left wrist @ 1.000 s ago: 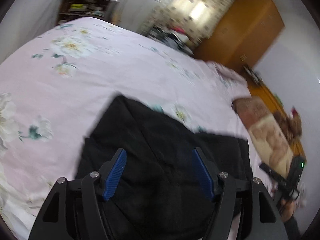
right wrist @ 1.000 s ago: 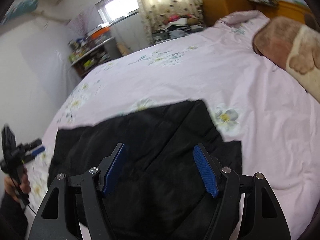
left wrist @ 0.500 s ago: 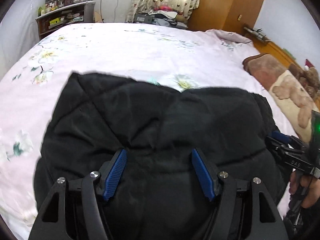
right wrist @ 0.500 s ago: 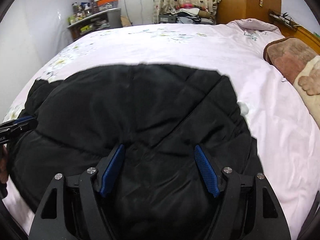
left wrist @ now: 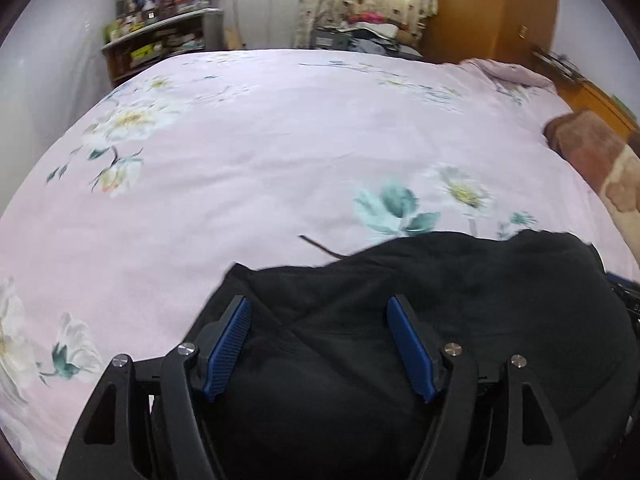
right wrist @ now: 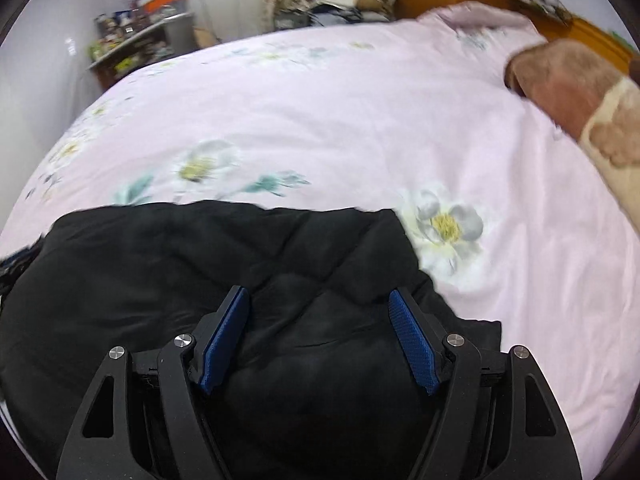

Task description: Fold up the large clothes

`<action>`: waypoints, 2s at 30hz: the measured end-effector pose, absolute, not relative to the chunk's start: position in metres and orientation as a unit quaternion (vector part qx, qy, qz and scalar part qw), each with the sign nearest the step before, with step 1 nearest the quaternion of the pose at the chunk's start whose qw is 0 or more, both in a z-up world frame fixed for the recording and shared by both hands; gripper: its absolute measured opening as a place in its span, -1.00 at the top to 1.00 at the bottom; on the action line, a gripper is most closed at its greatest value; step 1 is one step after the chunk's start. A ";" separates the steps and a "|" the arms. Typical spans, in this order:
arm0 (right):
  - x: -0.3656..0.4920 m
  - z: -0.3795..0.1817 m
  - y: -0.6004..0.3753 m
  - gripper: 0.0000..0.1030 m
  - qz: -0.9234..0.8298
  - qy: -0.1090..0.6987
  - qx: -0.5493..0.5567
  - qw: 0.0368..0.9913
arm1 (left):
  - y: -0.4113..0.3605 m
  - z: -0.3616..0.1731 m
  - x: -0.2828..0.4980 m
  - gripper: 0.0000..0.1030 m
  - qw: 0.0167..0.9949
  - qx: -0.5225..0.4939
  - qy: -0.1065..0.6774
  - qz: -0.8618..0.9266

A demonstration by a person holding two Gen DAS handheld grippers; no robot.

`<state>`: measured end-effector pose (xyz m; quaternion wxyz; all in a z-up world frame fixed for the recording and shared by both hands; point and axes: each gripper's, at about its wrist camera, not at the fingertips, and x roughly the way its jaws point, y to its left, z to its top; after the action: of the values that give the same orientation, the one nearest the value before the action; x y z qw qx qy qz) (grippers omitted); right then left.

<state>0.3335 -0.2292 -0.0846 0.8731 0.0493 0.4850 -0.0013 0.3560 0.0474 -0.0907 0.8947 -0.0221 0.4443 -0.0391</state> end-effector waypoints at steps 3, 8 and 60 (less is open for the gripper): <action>0.332 -0.096 -0.234 -0.39 -0.007 0.481 0.069 0.874 | 0.053 -0.105 0.355 -0.46 0.899 -0.038 0.434 -0.034; 0.334 -0.110 -0.237 -0.39 -0.014 0.474 0.064 0.878 | 0.049 -0.116 0.360 -0.47 0.904 -0.036 0.425 -0.025; 0.266 -0.048 -0.239 -0.39 -0.002 0.414 0.044 0.909 | 0.016 -0.045 0.320 -0.42 0.913 0.028 0.396 -0.096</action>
<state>0.2657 -0.2395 -0.0480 0.9092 0.0439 0.4140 -0.0018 0.3200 0.0165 -0.0448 0.9128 0.0282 0.3959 -0.0962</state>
